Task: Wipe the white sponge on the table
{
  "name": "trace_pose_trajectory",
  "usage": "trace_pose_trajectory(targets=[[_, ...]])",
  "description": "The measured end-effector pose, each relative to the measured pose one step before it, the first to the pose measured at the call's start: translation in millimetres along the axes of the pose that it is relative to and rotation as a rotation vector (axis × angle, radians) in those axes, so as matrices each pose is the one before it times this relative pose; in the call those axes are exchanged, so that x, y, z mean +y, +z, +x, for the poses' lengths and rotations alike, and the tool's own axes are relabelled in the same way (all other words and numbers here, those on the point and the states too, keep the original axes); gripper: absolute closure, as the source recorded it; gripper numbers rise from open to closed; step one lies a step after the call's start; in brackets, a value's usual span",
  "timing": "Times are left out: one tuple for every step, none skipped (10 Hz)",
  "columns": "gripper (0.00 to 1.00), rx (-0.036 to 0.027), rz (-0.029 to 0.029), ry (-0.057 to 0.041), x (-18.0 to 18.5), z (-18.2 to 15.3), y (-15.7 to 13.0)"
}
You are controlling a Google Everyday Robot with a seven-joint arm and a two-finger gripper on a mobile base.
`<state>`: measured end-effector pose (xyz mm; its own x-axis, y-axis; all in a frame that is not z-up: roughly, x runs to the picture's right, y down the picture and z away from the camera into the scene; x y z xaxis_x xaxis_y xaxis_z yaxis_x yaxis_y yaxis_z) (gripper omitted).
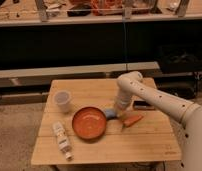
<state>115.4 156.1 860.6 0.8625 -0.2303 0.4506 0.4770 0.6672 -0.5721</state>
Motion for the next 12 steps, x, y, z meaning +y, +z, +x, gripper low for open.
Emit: trace_pose_trajectory(targets=[[1.0, -0.00225, 0.00207, 0.00586, -0.48, 1.44, -1.61], [1.0, -0.00344, 0.00008, 0.00369, 0.52, 0.62, -0.37], [1.0, -0.00323, 0.00163, 0.00757, 1.38, 2.18, -1.22], [1.0, -0.0025, -0.00142, 0.00687, 1.65, 2.15, -0.78], [1.0, -0.00286, 0.0047, 0.00946, -0.3, 3.18, -1.57], [1.0, -0.00202, 0.00251, 0.00762, -0.61, 2.82, -1.73], [1.0, -0.00395, 0.00311, 0.00595, -1.17, 2.29, -1.0], [1.0, -0.00135, 0.00249, 0.00661, 0.39, 2.37, -1.02], [1.0, -0.00127, 0.00008, 0.00673, 1.91, 2.48, -0.77], [1.0, -0.00503, 0.0027, 0.01753, 3.22, 3.7, -1.69], [1.0, -0.00356, 0.00323, 0.00786, 0.34, 1.46, -0.62], [1.0, -0.00579, 0.00294, 0.01172, 0.84, 2.03, -1.11]])
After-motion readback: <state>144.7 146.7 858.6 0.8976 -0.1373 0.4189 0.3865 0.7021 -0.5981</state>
